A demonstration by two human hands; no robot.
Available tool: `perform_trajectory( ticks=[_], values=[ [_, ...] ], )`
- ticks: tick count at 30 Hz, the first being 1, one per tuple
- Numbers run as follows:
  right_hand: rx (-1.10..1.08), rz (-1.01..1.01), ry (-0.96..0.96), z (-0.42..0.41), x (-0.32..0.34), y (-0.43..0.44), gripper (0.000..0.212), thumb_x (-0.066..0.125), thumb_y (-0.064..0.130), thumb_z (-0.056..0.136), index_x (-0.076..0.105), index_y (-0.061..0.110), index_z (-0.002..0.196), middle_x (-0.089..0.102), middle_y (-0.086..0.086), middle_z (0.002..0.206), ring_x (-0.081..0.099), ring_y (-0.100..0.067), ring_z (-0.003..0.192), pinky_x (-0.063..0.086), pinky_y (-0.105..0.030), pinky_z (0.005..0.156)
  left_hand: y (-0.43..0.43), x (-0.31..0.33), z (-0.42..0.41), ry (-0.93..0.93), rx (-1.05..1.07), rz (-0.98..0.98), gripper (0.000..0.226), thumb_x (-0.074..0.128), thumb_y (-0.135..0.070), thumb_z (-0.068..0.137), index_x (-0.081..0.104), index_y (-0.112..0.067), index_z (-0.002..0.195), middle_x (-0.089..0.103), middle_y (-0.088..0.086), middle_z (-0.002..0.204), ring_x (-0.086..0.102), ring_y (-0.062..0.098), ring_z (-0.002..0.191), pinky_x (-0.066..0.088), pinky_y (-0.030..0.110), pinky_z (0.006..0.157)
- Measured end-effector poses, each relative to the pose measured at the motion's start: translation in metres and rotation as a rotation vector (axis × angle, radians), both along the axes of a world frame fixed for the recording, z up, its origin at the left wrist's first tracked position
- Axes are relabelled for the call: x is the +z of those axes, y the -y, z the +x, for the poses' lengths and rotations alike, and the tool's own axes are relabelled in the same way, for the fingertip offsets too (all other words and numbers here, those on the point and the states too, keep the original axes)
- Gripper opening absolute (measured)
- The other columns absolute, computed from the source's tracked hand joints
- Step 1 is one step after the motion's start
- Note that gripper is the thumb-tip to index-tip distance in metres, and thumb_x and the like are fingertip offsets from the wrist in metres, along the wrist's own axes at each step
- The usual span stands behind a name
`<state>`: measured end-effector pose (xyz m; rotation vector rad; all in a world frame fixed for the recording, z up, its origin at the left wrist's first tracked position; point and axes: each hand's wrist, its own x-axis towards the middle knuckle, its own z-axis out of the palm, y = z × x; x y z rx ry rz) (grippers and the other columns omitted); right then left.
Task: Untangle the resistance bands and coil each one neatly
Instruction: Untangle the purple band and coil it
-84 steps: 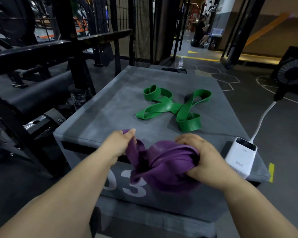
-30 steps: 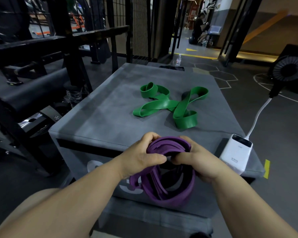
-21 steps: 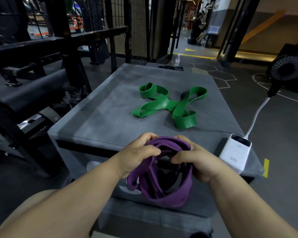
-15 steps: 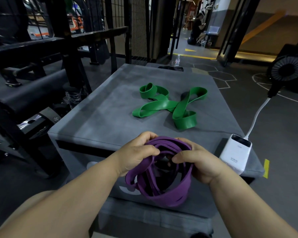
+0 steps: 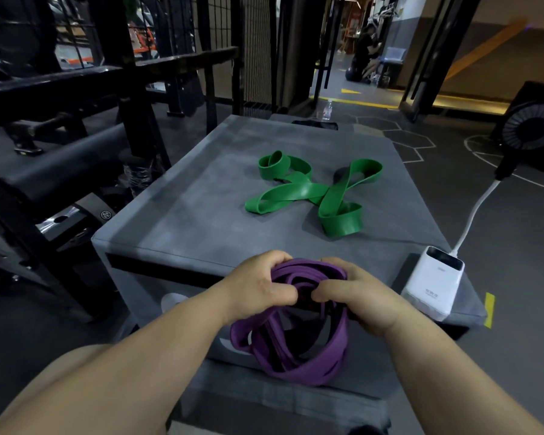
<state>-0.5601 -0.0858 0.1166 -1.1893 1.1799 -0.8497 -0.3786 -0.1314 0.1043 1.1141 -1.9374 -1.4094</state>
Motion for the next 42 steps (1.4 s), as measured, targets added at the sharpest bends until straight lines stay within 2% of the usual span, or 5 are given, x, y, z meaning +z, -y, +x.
perform_trajectory(
  ticks=[9, 17, 23, 34, 42],
  values=[
    [-0.014, -0.060, -0.224, -0.004, 0.000, 0.001, 0.053, 0.069, 0.034, 0.045, 0.065, 0.001, 0.087, 0.062, -0.012, 0.074, 0.056, -0.025, 0.069, 0.042, -0.038, 0.071, -0.004, -0.003, -0.003, -0.166, 0.013, 0.130, 0.041, 0.066, -0.016, 0.059, 0.063, -0.013, 0.100, 0.066, -0.002, 0.078, 0.060, 0.013, 0.074, 0.048, 0.029, 0.074],
    [-0.055, -0.125, -0.302, -0.001, -0.007, -0.002, 0.053, 0.067, 0.038, 0.045, 0.064, 0.011, 0.091, 0.067, -0.010, 0.079, 0.063, -0.025, 0.075, 0.052, -0.053, 0.081, -0.001, -0.002, -0.005, 0.176, -0.009, -0.155, 0.029, 0.070, -0.018, 0.072, 0.052, -0.031, 0.090, 0.065, -0.010, 0.081, 0.058, 0.005, 0.071, 0.049, 0.027, 0.070],
    [-0.071, -0.171, -0.388, 0.004, -0.009, 0.001, 0.050, 0.064, 0.041, 0.046, 0.065, 0.015, 0.089, 0.066, -0.003, 0.075, 0.063, -0.020, 0.071, 0.054, -0.047, 0.077, 0.003, 0.001, -0.003, 0.249, -0.004, -0.128, 0.022, 0.072, -0.019, 0.070, 0.053, -0.027, 0.078, 0.060, -0.011, 0.070, 0.053, 0.005, 0.063, 0.042, 0.021, 0.059],
    [-0.030, -0.301, -0.782, 0.012, -0.010, 0.003, 0.033, 0.075, 0.024, 0.062, 0.060, 0.021, 0.091, 0.064, 0.004, 0.081, 0.061, -0.019, 0.079, 0.048, -0.031, 0.071, 0.001, -0.002, 0.000, 0.316, -0.018, -0.119, 0.032, 0.072, -0.028, 0.067, 0.056, -0.029, 0.095, 0.066, -0.010, 0.085, 0.062, 0.015, 0.083, 0.048, 0.030, 0.073],
    [-0.074, -0.450, -0.746, 0.009, -0.007, 0.000, 0.018, 0.067, 0.019, 0.071, 0.052, 0.026, 0.078, 0.055, 0.007, 0.074, 0.050, -0.015, 0.071, 0.037, -0.013, 0.060, 0.000, -0.004, 0.001, -0.053, -0.092, 0.263, 0.055, 0.070, -0.008, 0.052, 0.057, -0.021, 0.104, 0.064, -0.001, 0.080, 0.060, 0.016, 0.076, 0.049, 0.032, 0.071]
  ],
)
